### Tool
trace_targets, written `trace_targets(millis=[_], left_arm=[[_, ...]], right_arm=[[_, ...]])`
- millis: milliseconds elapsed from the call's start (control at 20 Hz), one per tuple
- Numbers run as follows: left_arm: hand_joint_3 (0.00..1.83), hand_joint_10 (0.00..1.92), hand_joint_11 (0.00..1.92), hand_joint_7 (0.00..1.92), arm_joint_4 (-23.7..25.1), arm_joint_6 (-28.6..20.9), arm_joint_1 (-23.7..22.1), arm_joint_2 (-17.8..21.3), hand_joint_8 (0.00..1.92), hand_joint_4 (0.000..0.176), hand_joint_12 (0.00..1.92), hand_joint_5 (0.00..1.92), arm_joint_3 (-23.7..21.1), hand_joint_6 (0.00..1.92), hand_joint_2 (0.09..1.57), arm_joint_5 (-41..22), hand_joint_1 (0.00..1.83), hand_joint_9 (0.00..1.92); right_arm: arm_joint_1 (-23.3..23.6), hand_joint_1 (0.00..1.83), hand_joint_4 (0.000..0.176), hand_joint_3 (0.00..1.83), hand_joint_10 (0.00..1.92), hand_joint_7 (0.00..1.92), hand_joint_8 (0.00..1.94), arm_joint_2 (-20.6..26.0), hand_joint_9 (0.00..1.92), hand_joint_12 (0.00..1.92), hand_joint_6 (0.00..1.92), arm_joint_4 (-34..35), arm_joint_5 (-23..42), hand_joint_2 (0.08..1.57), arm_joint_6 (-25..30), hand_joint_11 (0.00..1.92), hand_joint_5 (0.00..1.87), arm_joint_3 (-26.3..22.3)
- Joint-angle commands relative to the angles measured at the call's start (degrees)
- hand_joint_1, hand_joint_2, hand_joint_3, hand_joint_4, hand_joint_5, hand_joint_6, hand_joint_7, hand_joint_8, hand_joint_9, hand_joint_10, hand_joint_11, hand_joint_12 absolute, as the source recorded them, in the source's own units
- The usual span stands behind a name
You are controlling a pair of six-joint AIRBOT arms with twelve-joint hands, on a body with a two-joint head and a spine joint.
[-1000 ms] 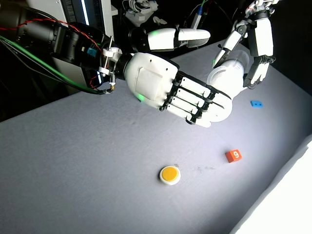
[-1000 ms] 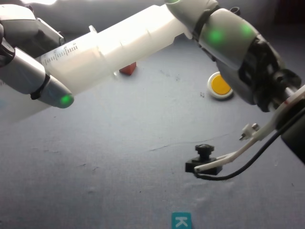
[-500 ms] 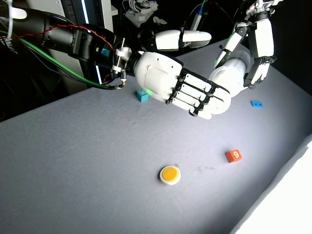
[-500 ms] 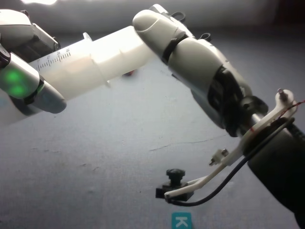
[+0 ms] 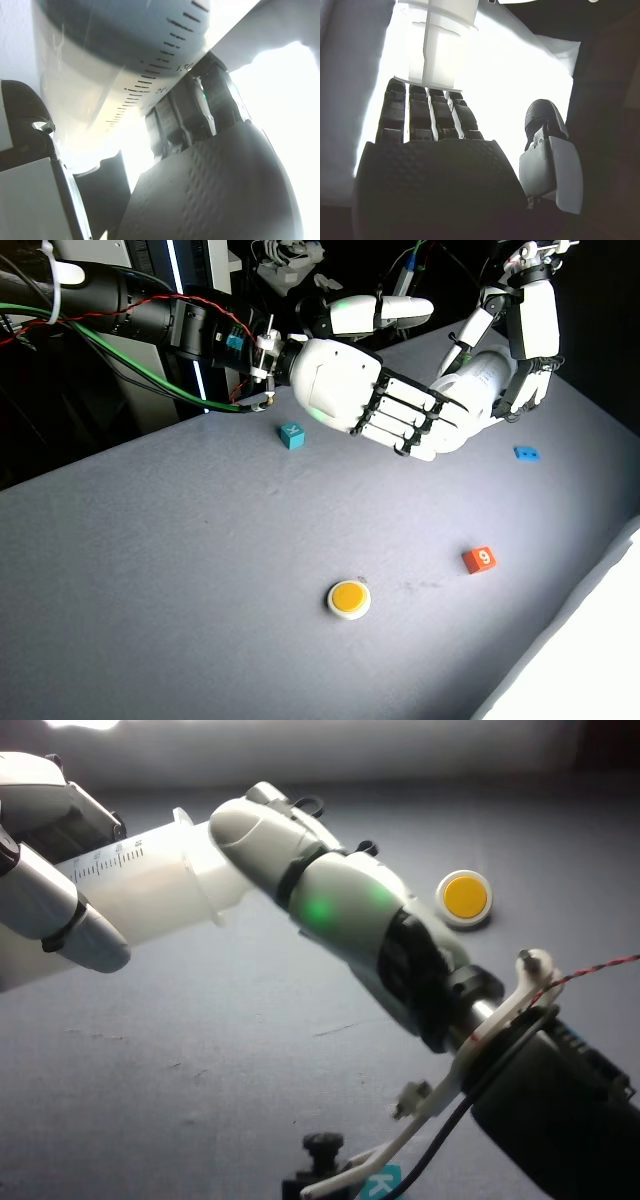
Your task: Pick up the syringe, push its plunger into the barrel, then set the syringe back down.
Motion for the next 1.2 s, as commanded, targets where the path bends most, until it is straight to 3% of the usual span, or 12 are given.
trace_targets(millis=[0,250,450,550,900,1150], left_arm=[[0.0,1.33,0.41,0.93,-1.0,-4.4,-1.2,-0.7,1.18,0.008,1.74,0.88,-0.2,1.12,1.16,-11.6,1.2,0.73],[0.0,1.45,0.42,0.9,-0.8,-4.4,-1.1,-0.7,1.32,0.0,1.76,0.9,0.2,1.01,1.16,-11.5,1.21,0.69],[0.0,1.36,0.42,0.92,-0.7,-4.4,-0.9,-0.7,1.21,0.0,1.73,0.87,0.2,1.11,1.16,-11.5,1.2,0.73],[0.0,1.38,0.42,0.93,-0.5,-4.4,-0.9,-0.7,1.22,0.0,1.75,0.9,0.3,1.05,1.15,-11.5,1.21,0.72],[0.0,1.26,0.43,0.98,0.2,-4.4,-0.9,-0.8,1.12,0.0,1.64,0.89,0.5,1.06,1.14,-11.5,1.21,0.75],[0.0,1.2,0.46,1.02,1.3,-4.4,-0.9,-0.9,1.02,0.0,1.61,0.92,0.5,1.06,1.12,-10.7,1.22,0.8]], right_arm=[[0.7,0.0,0.0,0.0,0.0,0.0,0.0,-2.3,0.0,0.0,0.0,-10.5,-8.9,1.14,0.6,0.0,0.0,-2.0],[0.9,0.0,0.0,0.0,0.0,0.0,0.0,-4.7,0.0,0.0,0.0,-10.5,-11.2,1.13,0.9,0.0,0.0,-1.2],[1.2,0.0,0.0,0.0,0.0,0.0,0.0,-5.5,0.0,0.0,0.0,-10.5,-12.1,1.14,1.6,0.0,0.0,-0.8],[1.3,0.0,0.0,0.0,0.0,0.0,0.0,-5.0,0.0,0.0,0.0,-10.5,-10.9,1.14,1.6,0.0,0.0,-0.9],[1.4,0.0,0.0,0.0,0.0,0.0,0.0,4.8,0.0,0.0,0.0,-10.5,-3.2,1.13,3.0,0.0,0.0,-3.3],[3.1,0.0,0.0,0.0,0.0,0.0,0.0,12.1,0.0,0.0,0.0,-10.6,-2.4,1.14,4.5,0.0,0.0,-3.2]])
